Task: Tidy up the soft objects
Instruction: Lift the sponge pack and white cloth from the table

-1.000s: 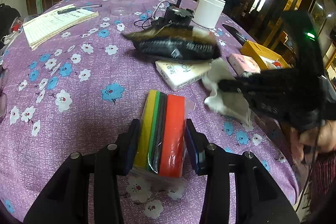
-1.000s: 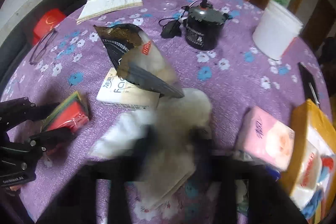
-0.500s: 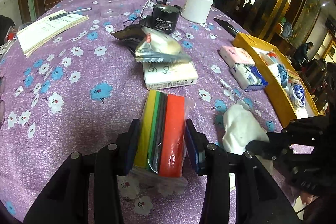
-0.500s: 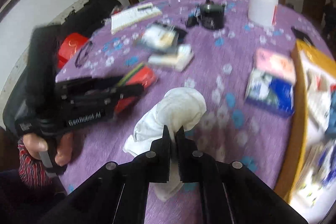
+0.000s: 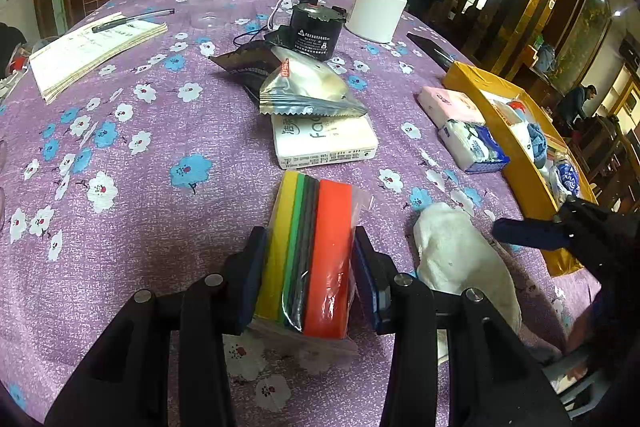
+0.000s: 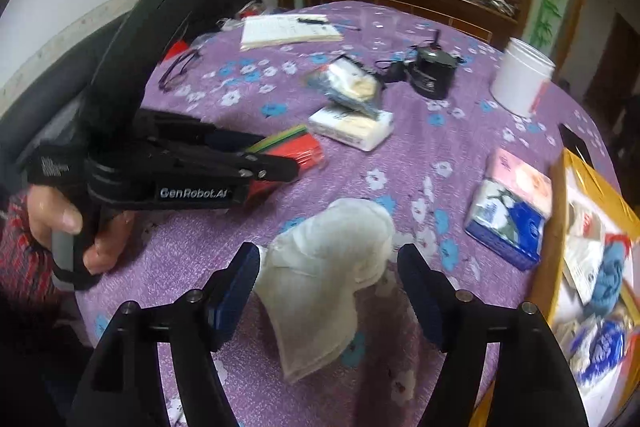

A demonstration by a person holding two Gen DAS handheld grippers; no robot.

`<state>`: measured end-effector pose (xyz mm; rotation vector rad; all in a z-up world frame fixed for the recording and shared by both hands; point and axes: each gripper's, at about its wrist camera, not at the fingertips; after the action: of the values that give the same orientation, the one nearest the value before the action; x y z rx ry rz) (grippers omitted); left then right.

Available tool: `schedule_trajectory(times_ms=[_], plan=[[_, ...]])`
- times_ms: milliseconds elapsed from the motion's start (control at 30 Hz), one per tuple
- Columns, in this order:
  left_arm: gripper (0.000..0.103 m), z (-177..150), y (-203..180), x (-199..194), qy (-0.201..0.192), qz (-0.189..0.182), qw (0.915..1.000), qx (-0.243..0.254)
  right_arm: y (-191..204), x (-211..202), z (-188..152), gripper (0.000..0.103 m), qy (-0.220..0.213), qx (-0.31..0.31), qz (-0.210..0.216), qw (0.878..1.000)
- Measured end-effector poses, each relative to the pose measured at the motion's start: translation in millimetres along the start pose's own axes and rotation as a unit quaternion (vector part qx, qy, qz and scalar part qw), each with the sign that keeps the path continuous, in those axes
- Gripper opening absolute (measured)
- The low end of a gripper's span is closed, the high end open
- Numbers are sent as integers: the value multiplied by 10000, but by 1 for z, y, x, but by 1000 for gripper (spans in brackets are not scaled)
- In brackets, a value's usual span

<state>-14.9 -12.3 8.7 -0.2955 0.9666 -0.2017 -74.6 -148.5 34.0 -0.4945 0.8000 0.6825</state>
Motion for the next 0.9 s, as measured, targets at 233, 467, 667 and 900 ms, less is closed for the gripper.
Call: schedule_trajectory(times_ms=[233, 467, 667, 900], plan=[[39, 0, -1, 0, 10, -22, 10000, 38, -9, 31, -4, 40, 316, 235, 285, 9988], [39, -2, -6, -7, -169, 119, 9997, 124, -33, 18, -12, 10, -103, 978, 221, 9949], [39, -10, -28, -19, -702, 434, 9965, 150, -51, 2, -16, 10, -836, 1689, -285, 9817], [39, -6, -33, -23, -1098, 706, 9911, -255, -63, -7, -20, 10, -1166, 2028, -477, 9711]])
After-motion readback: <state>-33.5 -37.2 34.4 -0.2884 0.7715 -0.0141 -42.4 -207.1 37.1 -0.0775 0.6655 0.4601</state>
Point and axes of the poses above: each gripper's, at about its wrist camera, not at the fingertips, and x roughly the way its jaws point, y to its left, z to its top, and after that the axes turned 12 degrees about -x, right-handed
